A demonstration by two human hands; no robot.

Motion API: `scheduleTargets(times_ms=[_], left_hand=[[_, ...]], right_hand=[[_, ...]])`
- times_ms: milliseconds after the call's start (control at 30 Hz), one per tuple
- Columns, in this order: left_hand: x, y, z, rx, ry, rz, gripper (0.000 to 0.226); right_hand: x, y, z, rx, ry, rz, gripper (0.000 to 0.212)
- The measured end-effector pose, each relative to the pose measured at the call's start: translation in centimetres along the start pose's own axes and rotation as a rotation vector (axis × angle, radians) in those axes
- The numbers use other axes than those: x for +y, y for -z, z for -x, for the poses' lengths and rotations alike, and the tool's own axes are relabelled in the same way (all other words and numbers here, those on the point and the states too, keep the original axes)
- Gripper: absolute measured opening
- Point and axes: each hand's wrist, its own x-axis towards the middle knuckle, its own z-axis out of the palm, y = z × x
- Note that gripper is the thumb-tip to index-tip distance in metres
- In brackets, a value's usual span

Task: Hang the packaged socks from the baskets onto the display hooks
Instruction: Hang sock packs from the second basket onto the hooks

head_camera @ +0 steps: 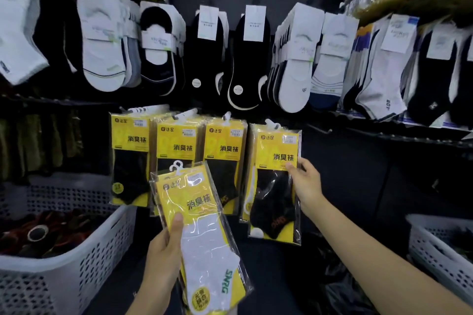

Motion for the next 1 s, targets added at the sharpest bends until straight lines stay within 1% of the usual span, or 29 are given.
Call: scheduleTargets(times_ms=[167, 267, 400, 533, 567, 633, 733, 800, 833, 900, 967, 1000], left_hand=[[0.1, 0.2, -1.3, 0.001, 0.013, -0.005, 0.046], [0.1, 0.4, -1.7, 0.025, 0.012, 0.005, 0.046], [0.1, 0.3, -1.8, 0.027, 0.006, 0.029, 0.043], [-0.1, 0.1, -1.7, 0.024, 0.011, 0.035, 0.044], [-0.2, 0.0, -1.7, 0.019, 0.019, 0.038, 0.043], [-0.2, -0.4, -1.6, 0.004, 0.049, 0.052, 0.039], [-0.2, -1.2, -1.2, -0.003, 0.085, 0.068, 0.034], [-0.4, -1.8, -0.8, -0.012, 0.095, 0.068, 0.033], [-0.4, -2.0, -0.6, -0.014, 0.105, 0.068, 0.033], [-0.6, -2.4, -0.1, -0.018, 0.126, 0.069, 0.031], [-0.7, -2.6, 0.2, -0.025, 0.134, 0.055, 0.028], [-0.7, -2.6, 0.3, -0.028, 0.123, 0.044, 0.026]], right_hand=[[1.6, -0.8, -2.5, 0.013, 0.009, 0.029, 0.01], [2.4, -1.7, -4.8, 0.083, -0.005, 0.079, 0.015], [3.2, -2.7, -7.2, 0.288, -0.165, 0.129, 0.03], [4.5, -2.2, -6.8, 0.36, -0.302, 0.113, 0.028], [4.9, -2.2, -6.1, 0.338, -0.31, 0.131, 0.028], [5.0, -2.4, -3.8, 0.219, -0.292, 0.097, 0.025], [4.0, -3.3, 1.9, -0.097, -0.301, 0.008, 0.023], [3.5, -3.9, 5.3, -0.28, -0.278, 0.014, 0.031], [3.2, -4.1, 6.7, -0.345, -0.252, 0.022, 0.033], [2.9, -4.3, 8.7, -0.407, -0.182, 0.032, 0.028], [2.7, -4.2, 9.6, -0.391, -0.144, 0.022, 0.017], [2.6, -4.0, 9.8, -0.379, -0.14, 0.017, 0.016]])
